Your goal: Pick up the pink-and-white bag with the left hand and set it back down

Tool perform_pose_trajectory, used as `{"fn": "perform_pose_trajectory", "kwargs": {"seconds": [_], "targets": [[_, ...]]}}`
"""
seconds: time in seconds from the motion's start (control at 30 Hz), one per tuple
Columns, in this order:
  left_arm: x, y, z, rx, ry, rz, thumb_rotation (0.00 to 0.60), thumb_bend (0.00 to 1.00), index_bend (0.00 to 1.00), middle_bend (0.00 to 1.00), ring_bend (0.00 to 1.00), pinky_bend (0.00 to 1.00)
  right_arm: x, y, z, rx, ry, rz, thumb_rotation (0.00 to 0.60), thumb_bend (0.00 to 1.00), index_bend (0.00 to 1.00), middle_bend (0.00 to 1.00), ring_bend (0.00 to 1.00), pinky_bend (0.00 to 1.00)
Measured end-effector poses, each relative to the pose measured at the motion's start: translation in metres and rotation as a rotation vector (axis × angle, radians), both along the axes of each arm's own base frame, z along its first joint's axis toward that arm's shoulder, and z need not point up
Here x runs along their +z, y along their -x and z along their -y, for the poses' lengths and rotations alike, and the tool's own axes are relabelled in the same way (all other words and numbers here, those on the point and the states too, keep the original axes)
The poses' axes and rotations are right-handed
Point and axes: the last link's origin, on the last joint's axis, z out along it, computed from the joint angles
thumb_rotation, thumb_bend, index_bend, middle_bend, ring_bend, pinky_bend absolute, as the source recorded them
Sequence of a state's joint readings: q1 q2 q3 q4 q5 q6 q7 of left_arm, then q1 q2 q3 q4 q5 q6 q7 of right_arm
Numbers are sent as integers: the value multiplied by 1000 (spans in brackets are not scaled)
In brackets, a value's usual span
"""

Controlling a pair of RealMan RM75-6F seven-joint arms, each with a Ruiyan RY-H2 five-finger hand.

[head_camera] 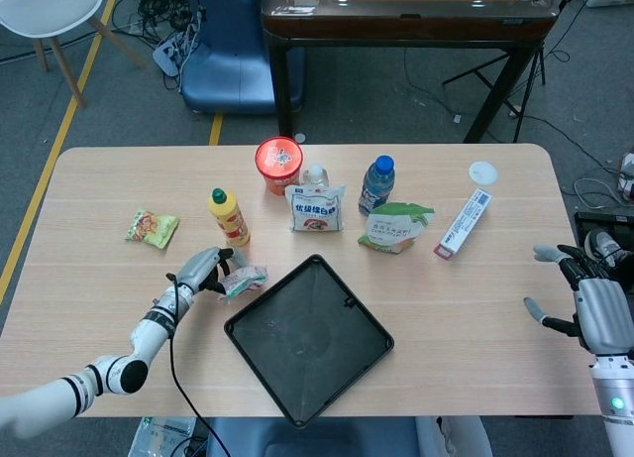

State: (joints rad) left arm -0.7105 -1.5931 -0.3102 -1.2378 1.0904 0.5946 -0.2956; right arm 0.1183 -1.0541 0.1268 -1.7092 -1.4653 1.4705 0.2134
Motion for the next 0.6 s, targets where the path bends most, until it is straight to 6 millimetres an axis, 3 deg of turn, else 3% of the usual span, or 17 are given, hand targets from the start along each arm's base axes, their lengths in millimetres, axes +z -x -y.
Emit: {"fn": "perform_pose_trajectory", "kwargs": {"seconds": [0.2,0.4,0.6], "targets": [[-8,5,1,15,37,-9,580,281,366,568,495,598,-1,0,2,1,-4,0,600,234,239,321,163,202],[-11,4,2,26,52,2,368,280,243,440,393,552,-1,0,3,1,-4,0,600,234,239,321,163,202],[-10,-1,4,19,59,1,336,280,177,380,335,536,-2,1,2,-1,-3,1,600,234,239,321,163,202]]}}
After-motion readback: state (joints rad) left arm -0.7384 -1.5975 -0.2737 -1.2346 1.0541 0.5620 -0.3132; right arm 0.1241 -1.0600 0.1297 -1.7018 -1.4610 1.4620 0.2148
